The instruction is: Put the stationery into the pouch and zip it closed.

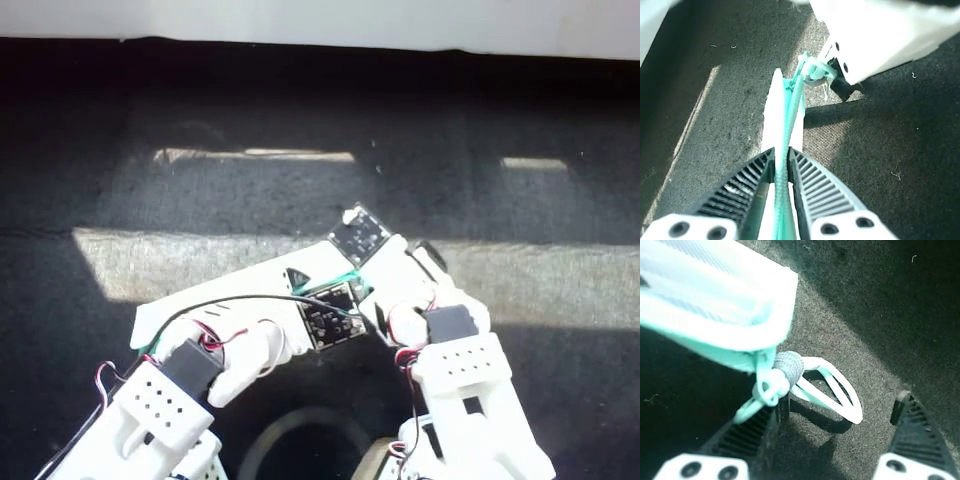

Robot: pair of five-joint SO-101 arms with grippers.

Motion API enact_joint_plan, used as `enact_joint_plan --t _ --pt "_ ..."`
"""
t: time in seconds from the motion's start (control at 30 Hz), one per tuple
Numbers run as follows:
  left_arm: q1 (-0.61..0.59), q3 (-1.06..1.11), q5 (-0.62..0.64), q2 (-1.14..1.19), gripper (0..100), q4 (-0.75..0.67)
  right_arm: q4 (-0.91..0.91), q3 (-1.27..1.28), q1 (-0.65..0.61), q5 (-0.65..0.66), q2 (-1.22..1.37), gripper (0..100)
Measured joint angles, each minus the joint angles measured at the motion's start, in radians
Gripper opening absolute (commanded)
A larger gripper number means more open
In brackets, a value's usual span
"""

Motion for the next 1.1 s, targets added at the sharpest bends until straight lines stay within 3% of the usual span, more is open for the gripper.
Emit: enact_joint_plan --t 0.4,0.6,1.1 --pt "-0.072 -0.002 0.0 0.0 1 0.023 -0.259 0.1 -0.032 -0.003 0.011 32.5" --pt "-0.072 -0.002 0.0 0.0 1 0.025 -0.356 0.1 -0.051 -0.052 0.163 32.5" --pt "-0.075 -0.002 0.0 0.0 1 0.037 -0.417 0.034 -0.141 -0.101 0.261 32.5"
